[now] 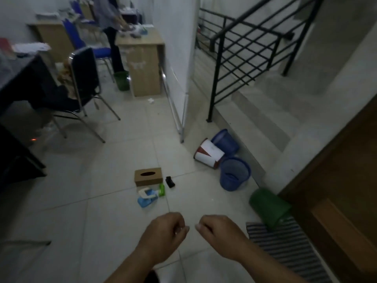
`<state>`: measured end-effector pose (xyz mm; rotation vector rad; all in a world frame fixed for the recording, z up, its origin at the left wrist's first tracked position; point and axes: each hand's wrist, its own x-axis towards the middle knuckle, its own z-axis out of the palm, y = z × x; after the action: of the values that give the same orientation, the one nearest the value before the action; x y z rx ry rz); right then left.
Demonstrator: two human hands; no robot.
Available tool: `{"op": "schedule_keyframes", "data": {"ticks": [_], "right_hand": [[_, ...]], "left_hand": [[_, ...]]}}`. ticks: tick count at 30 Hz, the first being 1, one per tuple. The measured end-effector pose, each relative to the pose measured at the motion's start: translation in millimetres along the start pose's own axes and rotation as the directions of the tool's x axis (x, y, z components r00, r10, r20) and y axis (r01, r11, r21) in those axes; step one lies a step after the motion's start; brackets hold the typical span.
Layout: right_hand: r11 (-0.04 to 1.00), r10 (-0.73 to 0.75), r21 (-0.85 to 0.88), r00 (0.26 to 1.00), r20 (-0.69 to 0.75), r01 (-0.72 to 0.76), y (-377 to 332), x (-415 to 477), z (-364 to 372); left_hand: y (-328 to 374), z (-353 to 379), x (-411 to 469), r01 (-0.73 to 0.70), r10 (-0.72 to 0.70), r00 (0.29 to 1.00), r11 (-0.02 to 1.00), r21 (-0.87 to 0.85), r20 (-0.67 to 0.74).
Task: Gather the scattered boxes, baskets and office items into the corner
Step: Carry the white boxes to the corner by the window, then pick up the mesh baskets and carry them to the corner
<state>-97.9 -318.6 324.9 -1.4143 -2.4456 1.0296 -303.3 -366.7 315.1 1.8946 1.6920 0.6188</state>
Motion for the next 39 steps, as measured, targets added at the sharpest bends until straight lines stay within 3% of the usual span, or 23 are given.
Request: {"op": "schedule_keyframes", "data": {"ticks": [6,13,21,28,34,39], "right_hand": [[0.976,0.211,0.088,0.962,-0.173,-0.199,51.3,101.3,-46.4],[0.889,0.448,0.228,0.856,-0.257,-0.397,114.7,152.0,-102.8],[0.782,0.614,0.259,0.772,-0.162,-0.567,288.6,224.0,-165.7],[0.747,0.654,0.161,0.756,-0.006,-0.645,454.0,336.3,-183.1],[0.732,0.664,0.153,0.745,0.063,-0.665,585.6,422.3,-142.5],[0.693,0.707,0.051,0.692,0.145,-0.719,674.1,460.4,-81.5]], "left_hand": [[-26.5,-4.0,151.1,-0.172,0.168,0.982,0.985,0.032,0.090],[-19.7,19.3,298.9,-0.350,0.289,0.887,0.930,0.115,0.360],[2.9,125.7,489.2,-0.304,0.163,0.839,0.932,0.199,0.519],[-50.8,232.8,622.5,-0.101,-0.130,0.848,0.912,0.397,0.514],[-109.4,333.0,714.6,-0.166,-0.171,0.805,0.854,0.493,0.568],[-161.0,421.0,757.7,-0.277,-0.194,0.674,0.828,0.488,0.713]]}}
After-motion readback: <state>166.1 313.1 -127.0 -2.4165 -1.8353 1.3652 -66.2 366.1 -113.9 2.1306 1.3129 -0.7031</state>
